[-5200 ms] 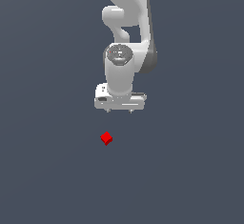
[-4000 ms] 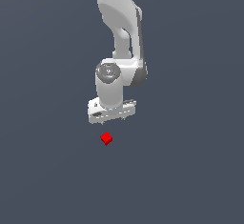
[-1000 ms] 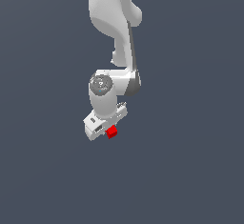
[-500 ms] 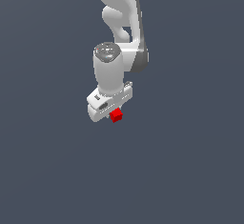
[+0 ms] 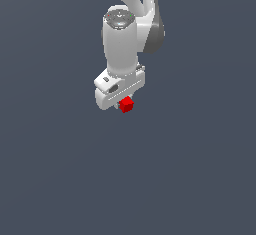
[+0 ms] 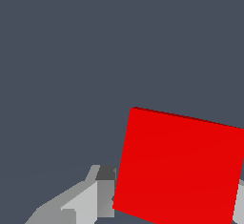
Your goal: Pick up the red cube and move it to a goal position.
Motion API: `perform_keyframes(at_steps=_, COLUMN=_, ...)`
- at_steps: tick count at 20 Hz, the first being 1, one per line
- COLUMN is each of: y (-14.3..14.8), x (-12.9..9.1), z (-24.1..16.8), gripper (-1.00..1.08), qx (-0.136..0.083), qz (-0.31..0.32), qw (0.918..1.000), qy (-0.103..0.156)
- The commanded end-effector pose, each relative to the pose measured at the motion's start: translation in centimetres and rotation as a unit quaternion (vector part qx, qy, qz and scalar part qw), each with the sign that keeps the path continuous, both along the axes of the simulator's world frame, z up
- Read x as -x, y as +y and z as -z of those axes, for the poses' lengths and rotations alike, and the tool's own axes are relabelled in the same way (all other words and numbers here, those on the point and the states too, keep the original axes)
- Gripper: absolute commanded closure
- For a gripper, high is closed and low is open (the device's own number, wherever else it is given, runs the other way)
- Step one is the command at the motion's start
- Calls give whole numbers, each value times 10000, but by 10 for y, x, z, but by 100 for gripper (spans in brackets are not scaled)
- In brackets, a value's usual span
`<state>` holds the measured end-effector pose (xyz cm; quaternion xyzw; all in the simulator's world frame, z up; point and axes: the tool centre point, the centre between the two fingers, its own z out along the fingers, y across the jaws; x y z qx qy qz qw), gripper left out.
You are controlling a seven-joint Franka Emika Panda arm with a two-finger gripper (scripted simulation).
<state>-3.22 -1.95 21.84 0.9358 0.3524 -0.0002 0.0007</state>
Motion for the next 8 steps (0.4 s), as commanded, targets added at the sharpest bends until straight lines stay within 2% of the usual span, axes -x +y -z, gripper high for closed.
perform_keyframes(at_steps=1, y=3, x=5, z=-11, gripper=108, qx=-2, qz=2, qw=10000, qy=2)
perform_keyframes(at_steps=8, y=6, x=10, z=-24, gripper=108, qx=-5, qz=2, qw=10000, qy=1)
